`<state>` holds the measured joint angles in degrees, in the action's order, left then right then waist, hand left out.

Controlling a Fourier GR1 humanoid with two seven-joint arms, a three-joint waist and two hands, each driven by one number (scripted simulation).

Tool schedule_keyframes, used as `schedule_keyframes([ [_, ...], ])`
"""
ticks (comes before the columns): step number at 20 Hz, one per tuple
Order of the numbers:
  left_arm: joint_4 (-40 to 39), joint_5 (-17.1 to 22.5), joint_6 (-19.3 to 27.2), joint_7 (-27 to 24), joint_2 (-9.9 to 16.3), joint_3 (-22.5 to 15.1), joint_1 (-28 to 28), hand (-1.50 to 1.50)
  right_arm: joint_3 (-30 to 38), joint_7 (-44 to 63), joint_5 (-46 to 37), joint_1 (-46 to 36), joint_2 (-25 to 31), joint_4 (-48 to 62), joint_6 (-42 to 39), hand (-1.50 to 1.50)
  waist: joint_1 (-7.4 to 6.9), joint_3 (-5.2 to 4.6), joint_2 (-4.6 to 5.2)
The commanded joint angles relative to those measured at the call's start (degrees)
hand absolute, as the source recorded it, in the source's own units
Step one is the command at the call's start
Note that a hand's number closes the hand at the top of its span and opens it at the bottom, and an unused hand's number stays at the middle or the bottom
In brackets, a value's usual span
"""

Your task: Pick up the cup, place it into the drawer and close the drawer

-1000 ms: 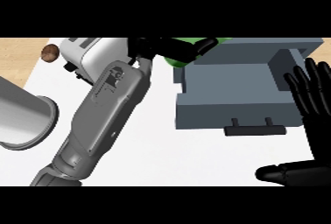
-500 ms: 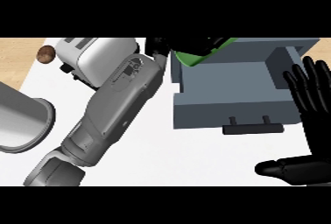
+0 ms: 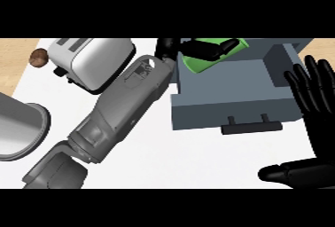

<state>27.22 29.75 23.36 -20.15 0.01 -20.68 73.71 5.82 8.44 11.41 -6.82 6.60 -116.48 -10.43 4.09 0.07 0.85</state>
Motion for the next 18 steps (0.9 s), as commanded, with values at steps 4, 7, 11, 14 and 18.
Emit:
schedule_keyframes([
  [4,-4.8,3.4,-0.3,0.3,0.0,-6.1,2.7,1.5,-0.1,-0.5,-0.9,-2.7,0.3,2.9,0.1,-1.5,0.69,0.02,0.43],
  [7,-5.4,3.0,2.2,-0.2,0.0,-10.9,0.0,1.5,-3.3,-0.8,-1.8,-2.2,-2.2,1.5,0.8,-1.5,2.24,0.03,0.73],
  [11,-5.2,3.7,5.6,4.6,0.0,-14.4,3.4,-1.5,-1.7,-1.0,0.1,-4.2,-1.1,2.9,-0.2,-1.5,2.75,0.07,0.76],
  [14,-3.5,6.4,5.1,1.6,0.0,-13.8,1.4,-1.5,0.0,-2.4,2.5,-2.4,0.3,3.5,-2.7,-1.5,2.53,0.06,0.74],
  [18,-2.0,10.3,3.5,-0.2,0.0,-12.0,2.6,-1.5,-1.8,-1.8,1.6,-1.7,-1.8,2.2,-1.0,-1.5,2.6,0.02,0.73],
])
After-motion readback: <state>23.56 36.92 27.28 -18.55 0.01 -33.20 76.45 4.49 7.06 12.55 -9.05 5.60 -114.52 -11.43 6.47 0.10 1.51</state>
